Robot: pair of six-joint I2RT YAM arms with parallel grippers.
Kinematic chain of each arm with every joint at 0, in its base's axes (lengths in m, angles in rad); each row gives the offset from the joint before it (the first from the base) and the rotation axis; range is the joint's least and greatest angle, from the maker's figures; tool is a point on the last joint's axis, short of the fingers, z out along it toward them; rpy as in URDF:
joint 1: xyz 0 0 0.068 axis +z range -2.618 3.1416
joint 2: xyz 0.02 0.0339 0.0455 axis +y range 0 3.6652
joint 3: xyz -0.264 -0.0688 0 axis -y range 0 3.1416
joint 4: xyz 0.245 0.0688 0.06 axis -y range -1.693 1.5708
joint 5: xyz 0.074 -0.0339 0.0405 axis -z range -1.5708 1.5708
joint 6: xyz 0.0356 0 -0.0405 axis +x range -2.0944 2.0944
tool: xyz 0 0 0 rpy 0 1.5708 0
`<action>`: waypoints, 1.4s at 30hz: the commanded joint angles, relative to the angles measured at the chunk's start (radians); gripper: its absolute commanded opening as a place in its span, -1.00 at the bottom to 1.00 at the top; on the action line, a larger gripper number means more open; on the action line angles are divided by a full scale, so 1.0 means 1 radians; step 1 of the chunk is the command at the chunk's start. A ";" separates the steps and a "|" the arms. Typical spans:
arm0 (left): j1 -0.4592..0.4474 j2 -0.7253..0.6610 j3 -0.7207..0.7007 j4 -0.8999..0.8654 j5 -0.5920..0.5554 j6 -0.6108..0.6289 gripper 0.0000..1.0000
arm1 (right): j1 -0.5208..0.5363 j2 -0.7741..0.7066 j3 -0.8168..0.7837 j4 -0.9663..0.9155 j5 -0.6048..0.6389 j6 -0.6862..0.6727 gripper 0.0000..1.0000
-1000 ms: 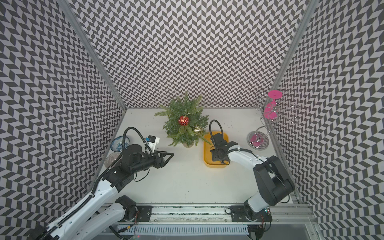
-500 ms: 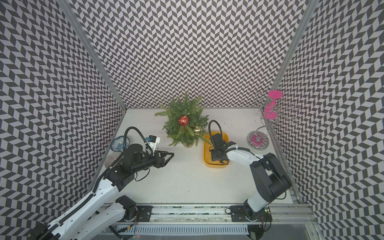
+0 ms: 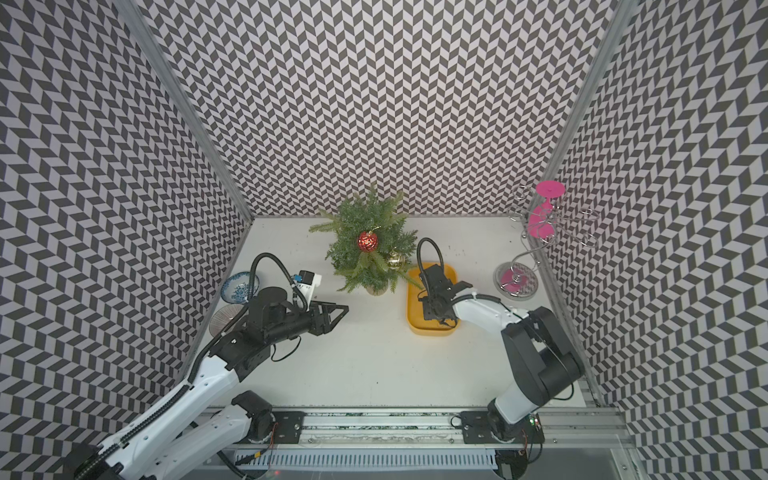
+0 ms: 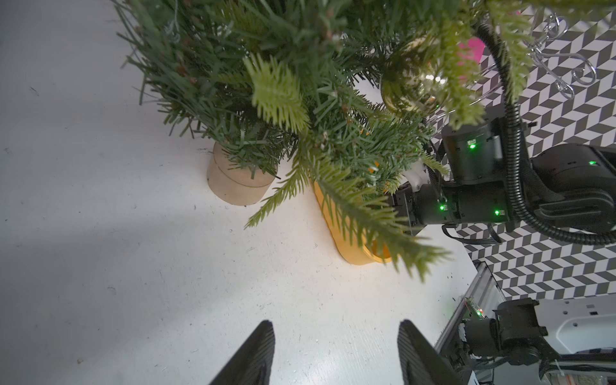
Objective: Decorate the small christmas tree with ornaments
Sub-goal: Pick up an ornament from the container, then hang an ornament on the christmas tree.
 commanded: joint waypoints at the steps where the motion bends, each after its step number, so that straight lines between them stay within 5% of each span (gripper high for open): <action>1: 0.001 -0.001 0.029 0.035 -0.001 -0.001 0.19 | 0.003 -0.087 0.049 -0.020 -0.010 -0.002 0.22; 20: 0.059 0.003 0.175 0.101 0.090 -0.039 0.11 | 0.001 -0.448 0.230 -0.099 -0.264 -0.027 0.22; 42: 0.064 0.000 0.272 0.212 0.243 -0.068 -0.13 | 0.094 -0.307 0.650 -0.142 -0.572 -0.013 0.22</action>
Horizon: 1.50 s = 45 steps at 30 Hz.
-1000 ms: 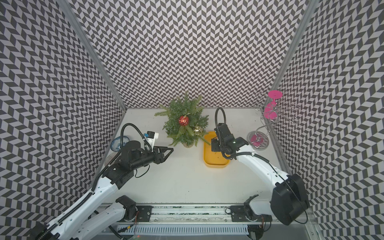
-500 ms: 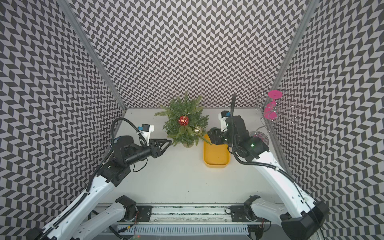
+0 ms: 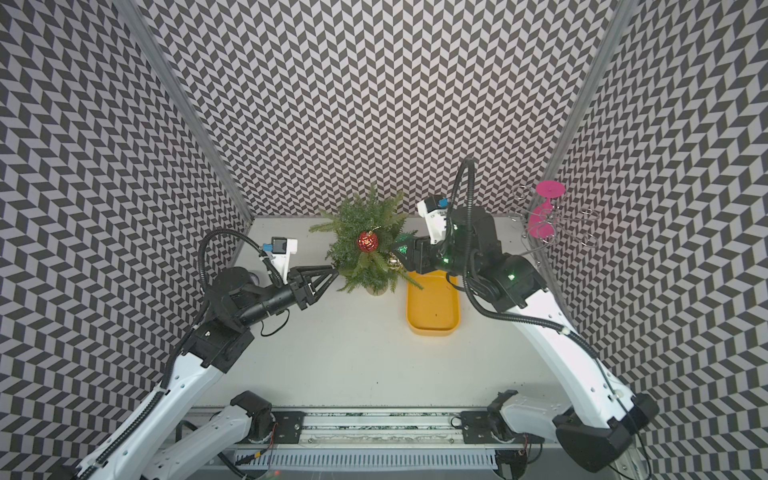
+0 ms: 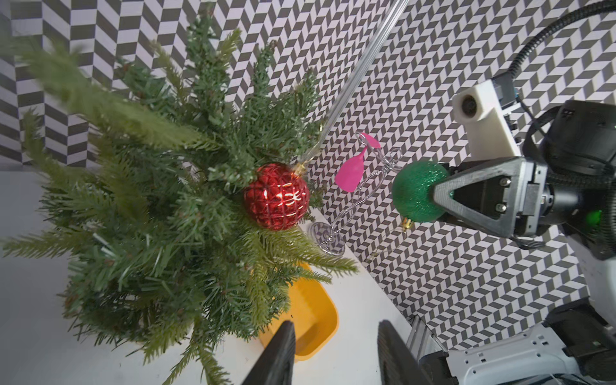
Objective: Decorate the small christmas tree with ornaments
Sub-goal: Hang an ornament on the christmas tree.
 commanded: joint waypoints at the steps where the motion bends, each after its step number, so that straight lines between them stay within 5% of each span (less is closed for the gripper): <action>1: -0.012 0.010 0.023 0.056 0.077 0.004 -0.13 | 0.027 0.019 0.039 0.040 -0.082 0.008 0.22; 11: -0.215 0.081 0.083 0.035 -0.051 0.089 -0.12 | 0.083 0.046 0.073 0.095 -0.177 0.026 0.22; 21: -0.215 0.082 0.045 0.134 -0.011 0.070 -0.09 | 0.088 0.020 0.001 0.247 -0.370 0.040 0.21; 35: -0.210 0.090 0.026 0.180 0.049 0.078 -0.15 | 0.089 0.024 -0.047 0.349 -0.463 0.056 0.22; 45: -0.210 0.099 0.027 0.184 0.061 0.078 -0.66 | 0.088 0.025 -0.051 0.362 -0.470 0.057 0.22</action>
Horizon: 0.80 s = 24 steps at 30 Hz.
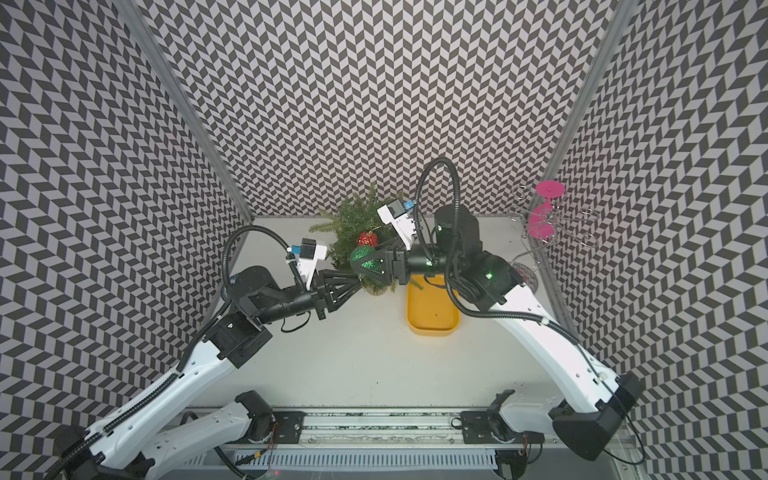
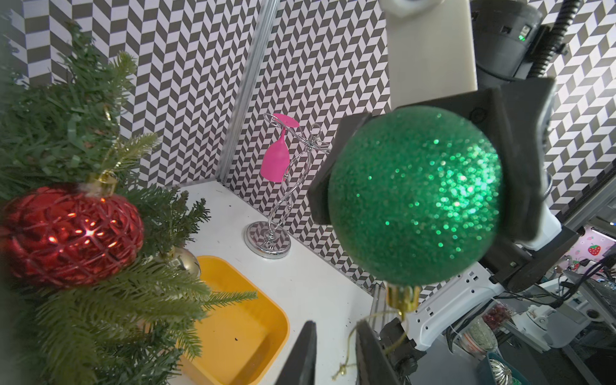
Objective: Decorate the small christmas tree with ornaments
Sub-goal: Hang an ornament on the christmas tree.
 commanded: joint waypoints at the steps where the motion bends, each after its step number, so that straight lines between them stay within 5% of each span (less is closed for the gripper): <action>1: 0.002 -0.008 -0.003 0.022 0.013 0.013 -0.73 | 0.005 -0.017 -0.006 0.063 -0.013 0.002 0.22; 8: 0.003 -0.028 -0.005 -0.002 -0.004 0.023 -0.99 | 0.005 -0.017 -0.010 0.062 -0.011 -0.005 0.22; 24: 0.017 -0.063 -0.012 -0.075 -0.030 0.049 -1.00 | -0.032 -0.034 -0.051 0.080 0.075 0.004 0.22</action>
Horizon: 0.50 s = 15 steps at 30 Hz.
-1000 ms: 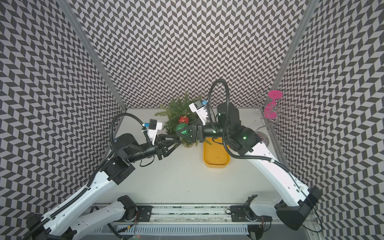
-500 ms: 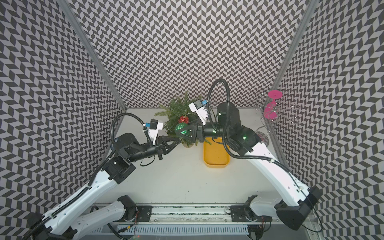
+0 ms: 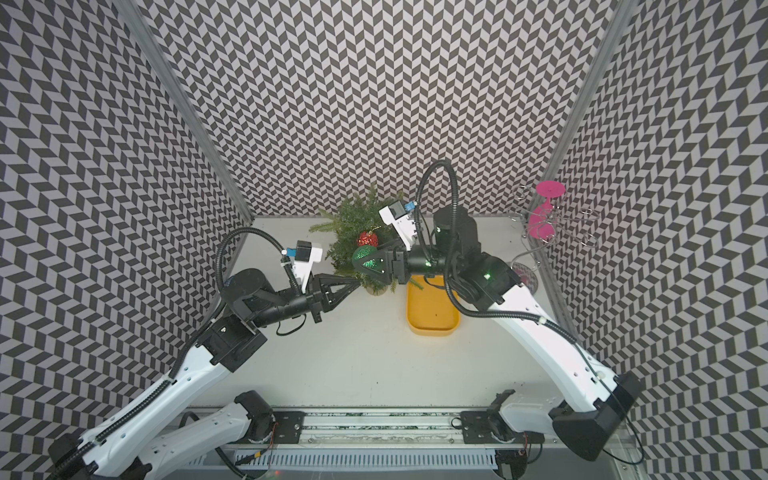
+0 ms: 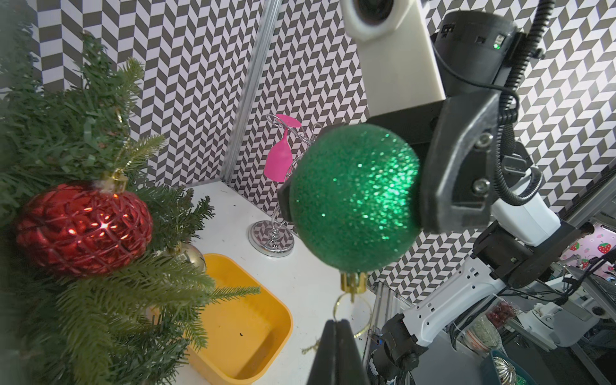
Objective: Decorate the small christmas tree with ornaments
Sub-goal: Hang an ornament on the christmas tree.
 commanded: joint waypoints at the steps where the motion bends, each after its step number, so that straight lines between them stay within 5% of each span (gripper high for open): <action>1: 0.012 -0.018 -0.014 -0.025 -0.010 0.017 -1.00 | -0.012 -0.031 -0.014 0.067 0.038 0.002 0.22; 15: 0.074 0.012 -0.040 -0.037 -0.005 0.005 -1.00 | -0.018 -0.031 -0.092 0.137 0.132 0.004 0.23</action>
